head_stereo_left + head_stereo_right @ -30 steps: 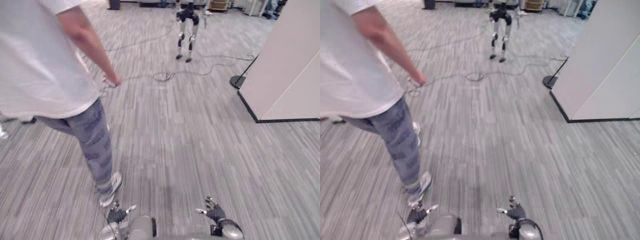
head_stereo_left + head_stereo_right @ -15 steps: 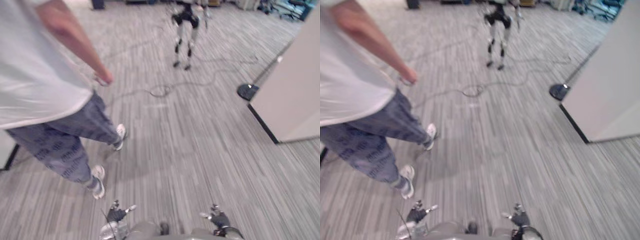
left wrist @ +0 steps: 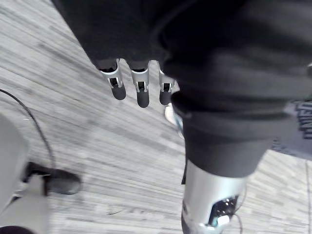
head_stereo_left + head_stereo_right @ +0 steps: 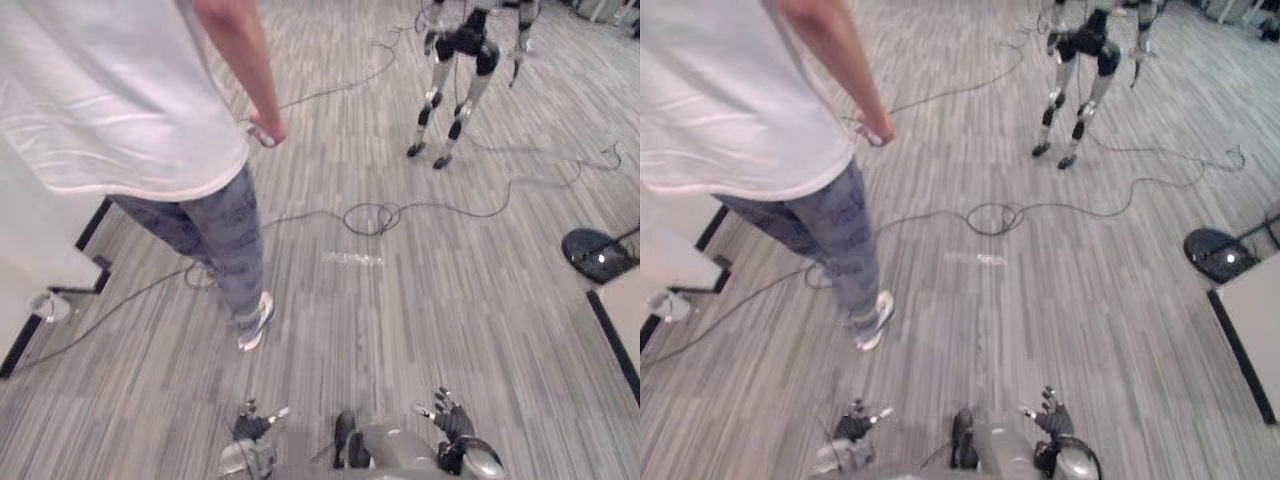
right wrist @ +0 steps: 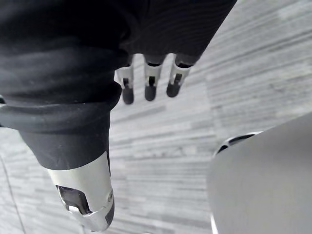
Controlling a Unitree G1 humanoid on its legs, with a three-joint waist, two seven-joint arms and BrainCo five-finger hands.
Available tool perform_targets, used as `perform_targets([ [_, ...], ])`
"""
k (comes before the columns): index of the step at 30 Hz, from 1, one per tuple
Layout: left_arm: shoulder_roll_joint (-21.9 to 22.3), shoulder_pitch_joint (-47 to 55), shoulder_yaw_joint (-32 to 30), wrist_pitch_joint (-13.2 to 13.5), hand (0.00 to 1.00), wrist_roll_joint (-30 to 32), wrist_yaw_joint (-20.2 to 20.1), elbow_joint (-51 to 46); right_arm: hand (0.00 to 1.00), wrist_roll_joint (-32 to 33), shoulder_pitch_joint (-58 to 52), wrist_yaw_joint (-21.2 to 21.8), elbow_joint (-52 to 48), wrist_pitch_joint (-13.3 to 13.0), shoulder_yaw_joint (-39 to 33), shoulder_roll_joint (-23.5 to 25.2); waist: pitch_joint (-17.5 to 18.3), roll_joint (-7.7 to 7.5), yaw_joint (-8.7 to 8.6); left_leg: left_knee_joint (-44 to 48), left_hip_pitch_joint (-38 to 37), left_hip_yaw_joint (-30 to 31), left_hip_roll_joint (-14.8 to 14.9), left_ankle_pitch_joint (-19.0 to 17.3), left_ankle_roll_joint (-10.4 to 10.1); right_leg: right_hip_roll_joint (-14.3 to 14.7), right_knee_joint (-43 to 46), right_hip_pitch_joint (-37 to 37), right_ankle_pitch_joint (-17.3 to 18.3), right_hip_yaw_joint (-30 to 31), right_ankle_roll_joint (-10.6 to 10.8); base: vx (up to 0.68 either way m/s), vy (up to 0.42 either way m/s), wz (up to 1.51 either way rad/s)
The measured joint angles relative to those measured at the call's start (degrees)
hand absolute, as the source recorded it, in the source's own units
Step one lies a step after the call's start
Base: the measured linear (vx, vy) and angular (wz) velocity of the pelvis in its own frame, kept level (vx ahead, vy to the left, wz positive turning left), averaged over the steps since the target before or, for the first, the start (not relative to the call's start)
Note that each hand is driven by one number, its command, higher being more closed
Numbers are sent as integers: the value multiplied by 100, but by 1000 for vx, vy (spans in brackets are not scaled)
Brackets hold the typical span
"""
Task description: Organize washtable
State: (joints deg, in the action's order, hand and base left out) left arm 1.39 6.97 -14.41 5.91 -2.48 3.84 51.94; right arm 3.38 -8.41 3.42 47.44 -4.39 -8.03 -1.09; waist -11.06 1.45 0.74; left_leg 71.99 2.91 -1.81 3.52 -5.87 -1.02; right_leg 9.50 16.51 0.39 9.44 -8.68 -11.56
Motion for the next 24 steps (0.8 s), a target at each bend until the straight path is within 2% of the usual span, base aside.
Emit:
perform_targets([
  [1,-45,146,-8,34,0,-52,2,-316,0,1,8,-6,83,24,129,88,94,-167,115,-50,791,-111,125,-274,-25,-130,-325,547,204,323,94,761,-31,-72],
  [2,-43,146,21,57,0,-67,-2,-386,0,2,26,-5,80,42,182,103,97,-174,172,-231,1146,-165,160,-383,-75,-178,-466,760,278,450,156,926,22,-87],
  [3,-44,160,38,103,0,-138,-19,-492,0,2,146,-5,135,58,245,135,102,-259,221,-945,1650,-240,142,-543,-134,-295,-745,1123,342,664,227,785,125,-92],
  [4,-5,175,45,156,0,-197,-21,-566,0,-2,176,-9,183,70,260,192,100,-198,322,-2135,1879,-442,89,-549,-134,-491,-911,1399,415,866,348,950,219,-100],
  [5,27,174,70,177,0,-207,-19,-560,0,-2,192,-10,197,70,301,196,89,-161,330,-2912,1925,-472,20,-527,-155,-584,-952,1564,459,996,401,791,239,-110],
  [6,88,192,81,188,0,-225,-10,-553,0,-22,255,-3,199,69,364,199,65,-48,341,-4340,1946,-447,-90,-324,-206,-724,-1002,1813,540,1238,464,829,310,-86],
  [7,105,218,97,194,0,-247,-9,-552,0,-32,255,2,214,66,359,216,82,8,346,-4937,1956,-409,-101,-182,-219,-765,-999,1918,570,1366,467,679,287,-102],
  [8,124,289,96,222,0,-296,-5,-560,0,-143,227,5,303,54,362,238,142,96,354,-5426,1978,-381,-38,201,-85,-800,-950,2110,594,1589,490,901,409,-101],
  [9,101,317,84,229,0,-318,-14,-551,0,-205,192,4,355,74,360,288,316,-22,419,-5240,1852,-596,-141,710,224,-1001,-617,2138,654,1783,598,906,426,-93],
  [10,40,315,83,226,0,-311,-14,-550,0,-211,147,5,340,66,355,343,391,-198,413,-5147,1809,-694,-223,697,281,-1171,-292,2034,680,1848,644,1074,486,-67],
  [11,-77,314,34,224,0,-289,-19,-558,0,-273,76,14,320,44,355,421,489,-486,332,-4880,1719,-889,-454,334,595,-1423,632,1694,570,1997,848,1014,452,-41],
  [12,-198,293,40,212,0,-290,-3,-512,0,-352,18,24,272,46,350,462,491,-619,300,-4662,1543,-1023,-605,-50,759,-1483,1865,1248,110,2240,1206,835,373,-37],
  [13,-236,278,48,195,0,-289,1,-504,0,-369,5,24,226,41,349,463,482,-676,292,-4617,1412,-1064,-677,-225,819,-1475,2472,992,-109,2361,1396,769,388,-39],
  [14,-245,178,54,157,0,-286,1,-384,0,-394,3,29,99,39,339,417,397,-685,296,-4605,960,-1104,-804,-517,900,-1479,3789,467,-214,2389,1473,678,374,-38],
  [15,-202,103,119,88,0,-261,0,-241,0,-395,1,25,-18,17,338,344,283,-579,285,-4771,369,-1094,-874,-692,943,-1452,4684,20,-111,2230,1425,612,359,-41],
  [16,-164,78,160,68,0,-231,2,-197,0,-396,-9,18,-109,2,335,300,230,-505,275,-4929,45,-1091,-890,-751,971,-1403,4951,-198,1,2121,1409,537,339,-29],
  [17,-132,81,306,58,0,-202,1,-185,0,-396,-79,20,-259,-41,354,236,184,-345,238,-5304,-537,-1019,-944,-811,1014,-1238,5146,-713,250,1808,1380,492,307,8],
  [19,-129,-38,405,59,0,-192,-3,-187,0,-394,-202,23,-621,-110,355,243,188,-356,13,-5754,-1068,-749,-1044,-953,1042,-1032,4853,-1502,577,1301,1522,547,252,56],
  [20,-133,-153,542,56,0,-192,-10,-178,0,-392,-298,23,-812,-158,354,266,173,-439,-29,-5901,-1304,-593,-1118,-1052,996,-1014,4249,-1913,687,912,1596,668,177,75],
  [21,-45,-201,569,55,0,-192,-18,-169,0,-385,-329,24,-835,-173,353,214,150,-458,-46,-6064,-1642,-456,-1143,-1119,922,-939,3183,-2056,639,479,1514,569,141,71],
  [22,-17,-199,586,54,0,-190,-17,-168,0,-386,-327,23,-823,-170,357,177,150,-459,-52,-6130,-1798,-372,-1150,-1145,876,-901,2639,-2055,549,278,1375,511,98,68],
  [23,37,-178,599,53,0,-183,-18,-167,0,-384,-360,11,-769,-140,352,172,154,-467,-58,-6108,-2013,-231,-1174,-1219,748,-776,1765,-2044,279,42,1025,540,73,62],
  [24,72,-162,599,53,0,-179,-19,-167,0,-385,-384,12,-739,-136,358,150,161,-477,-64,-6035,-2083,-165,-1187,-1262,672,-719,1469,-2034,133,7,866,987,86,125],
])
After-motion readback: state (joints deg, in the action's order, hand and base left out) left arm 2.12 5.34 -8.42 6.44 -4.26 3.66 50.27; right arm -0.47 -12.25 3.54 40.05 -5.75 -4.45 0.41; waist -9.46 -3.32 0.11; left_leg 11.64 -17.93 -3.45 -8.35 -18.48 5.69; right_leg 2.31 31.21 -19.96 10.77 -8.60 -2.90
